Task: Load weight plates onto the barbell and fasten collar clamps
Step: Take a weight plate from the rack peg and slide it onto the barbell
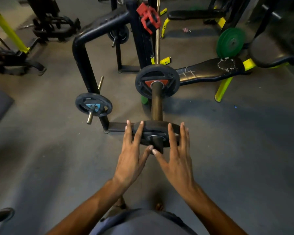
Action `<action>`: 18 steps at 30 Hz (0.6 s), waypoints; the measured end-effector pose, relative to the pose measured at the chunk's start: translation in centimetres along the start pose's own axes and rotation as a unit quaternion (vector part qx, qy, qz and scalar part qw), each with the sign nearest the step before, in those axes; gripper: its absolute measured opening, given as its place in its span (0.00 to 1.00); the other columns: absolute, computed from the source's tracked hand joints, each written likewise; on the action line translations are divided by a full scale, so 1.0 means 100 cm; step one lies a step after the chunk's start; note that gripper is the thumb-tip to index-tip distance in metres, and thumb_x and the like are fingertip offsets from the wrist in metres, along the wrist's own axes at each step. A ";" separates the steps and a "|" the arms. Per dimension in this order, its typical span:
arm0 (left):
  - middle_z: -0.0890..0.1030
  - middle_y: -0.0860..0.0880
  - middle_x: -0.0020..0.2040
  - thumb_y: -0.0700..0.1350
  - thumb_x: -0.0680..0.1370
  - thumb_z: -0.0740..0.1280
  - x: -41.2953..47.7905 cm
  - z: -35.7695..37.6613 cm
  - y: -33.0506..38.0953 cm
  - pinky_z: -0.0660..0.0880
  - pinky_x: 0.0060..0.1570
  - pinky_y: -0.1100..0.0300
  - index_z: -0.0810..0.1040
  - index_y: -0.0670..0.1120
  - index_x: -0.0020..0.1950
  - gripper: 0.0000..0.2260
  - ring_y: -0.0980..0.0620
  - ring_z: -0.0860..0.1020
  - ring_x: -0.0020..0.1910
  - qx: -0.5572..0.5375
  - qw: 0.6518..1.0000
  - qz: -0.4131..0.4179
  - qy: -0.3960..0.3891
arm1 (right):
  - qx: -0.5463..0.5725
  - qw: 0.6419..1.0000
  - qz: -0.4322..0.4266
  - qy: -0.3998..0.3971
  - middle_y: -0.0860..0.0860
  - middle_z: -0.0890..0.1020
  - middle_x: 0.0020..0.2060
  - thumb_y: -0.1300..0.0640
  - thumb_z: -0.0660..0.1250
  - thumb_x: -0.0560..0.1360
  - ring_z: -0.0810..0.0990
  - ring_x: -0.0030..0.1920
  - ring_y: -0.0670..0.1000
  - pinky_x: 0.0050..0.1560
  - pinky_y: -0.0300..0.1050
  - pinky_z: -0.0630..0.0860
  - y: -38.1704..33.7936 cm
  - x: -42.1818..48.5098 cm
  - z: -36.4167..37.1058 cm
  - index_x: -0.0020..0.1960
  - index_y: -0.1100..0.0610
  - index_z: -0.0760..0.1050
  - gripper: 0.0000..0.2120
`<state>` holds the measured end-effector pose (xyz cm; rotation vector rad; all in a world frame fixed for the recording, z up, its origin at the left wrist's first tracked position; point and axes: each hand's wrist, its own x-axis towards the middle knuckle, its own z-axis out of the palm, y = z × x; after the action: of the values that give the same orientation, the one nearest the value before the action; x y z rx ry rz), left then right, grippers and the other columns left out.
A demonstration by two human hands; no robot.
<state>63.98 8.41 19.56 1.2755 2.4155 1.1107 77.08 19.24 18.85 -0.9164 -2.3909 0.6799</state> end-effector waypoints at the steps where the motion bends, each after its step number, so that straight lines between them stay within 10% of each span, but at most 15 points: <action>1: 0.37 0.52 0.82 0.59 0.81 0.61 0.001 0.006 -0.001 0.58 0.77 0.41 0.46 0.61 0.81 0.33 0.47 0.44 0.82 -0.028 0.999 -0.023 -0.002 | 0.034 0.999 0.037 0.002 0.55 0.45 0.84 0.29 0.61 0.76 0.44 0.83 0.59 0.71 0.62 0.69 -0.002 0.004 0.004 0.84 0.46 0.48 0.45; 12: 0.35 0.51 0.82 0.52 0.83 0.62 0.041 0.025 -0.005 0.49 0.78 0.41 0.44 0.59 0.81 0.33 0.48 0.37 0.81 -0.071 0.996 -0.042 0.023 | 0.145 0.977 0.130 0.085 0.55 0.54 0.83 0.41 0.67 0.78 0.46 0.83 0.60 0.74 0.48 0.54 -0.009 0.064 0.025 0.80 0.46 0.63 0.33; 18: 0.36 0.45 0.82 0.45 0.82 0.63 0.107 0.026 -0.012 0.51 0.77 0.37 0.42 0.61 0.81 0.36 0.40 0.38 0.80 -0.062 0.997 -0.053 0.006 | 0.139 0.976 0.148 0.083 0.57 0.54 0.83 0.43 0.68 0.78 0.46 0.83 0.63 0.77 0.61 0.59 -0.001 0.129 0.039 0.80 0.46 0.62 0.33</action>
<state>57.91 17.66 18.70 1.0935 2.3521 1.2193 66.23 27.21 19.31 -1.1664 -1.9698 0.9786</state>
